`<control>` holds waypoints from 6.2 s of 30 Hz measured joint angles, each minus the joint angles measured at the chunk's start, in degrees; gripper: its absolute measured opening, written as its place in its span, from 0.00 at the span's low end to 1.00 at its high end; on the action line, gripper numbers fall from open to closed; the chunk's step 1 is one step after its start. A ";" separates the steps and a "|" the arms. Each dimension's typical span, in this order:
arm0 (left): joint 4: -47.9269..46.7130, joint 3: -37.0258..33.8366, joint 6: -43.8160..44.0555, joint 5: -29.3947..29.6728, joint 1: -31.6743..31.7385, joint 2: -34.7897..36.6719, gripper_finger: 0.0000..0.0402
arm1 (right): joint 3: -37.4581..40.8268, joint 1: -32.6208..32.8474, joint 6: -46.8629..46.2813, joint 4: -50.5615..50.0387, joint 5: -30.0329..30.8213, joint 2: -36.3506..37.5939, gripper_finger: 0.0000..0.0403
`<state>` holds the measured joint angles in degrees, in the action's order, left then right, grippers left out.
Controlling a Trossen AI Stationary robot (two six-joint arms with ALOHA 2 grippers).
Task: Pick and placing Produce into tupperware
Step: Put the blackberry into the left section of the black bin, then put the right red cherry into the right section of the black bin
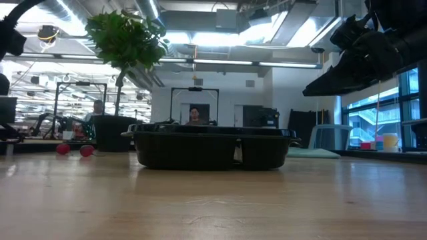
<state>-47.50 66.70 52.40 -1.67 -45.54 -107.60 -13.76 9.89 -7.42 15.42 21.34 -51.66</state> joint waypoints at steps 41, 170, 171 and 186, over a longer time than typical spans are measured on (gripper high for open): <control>-1.70 -0.22 -6.74 -0.92 8.64 4.91 0.24 | 0.00 -0.01 0.17 0.34 0.02 0.00 0.50; -4.17 -24.47 -18.28 10.38 58.93 30.59 0.51 | -0.02 -0.02 1.92 -0.28 0.02 -1.29 0.50; -3.21 -24.96 -18.27 10.22 58.93 30.59 0.51 | -0.02 -0.02 1.92 -0.26 0.02 -1.29 0.50; 4.48 -29.19 -18.11 9.43 58.92 30.59 0.51 | -0.02 -0.02 1.90 -0.26 0.02 -1.27 0.50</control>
<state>-43.02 37.51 34.29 7.76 13.38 -77.01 -13.78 9.87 -5.52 15.16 21.37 -52.93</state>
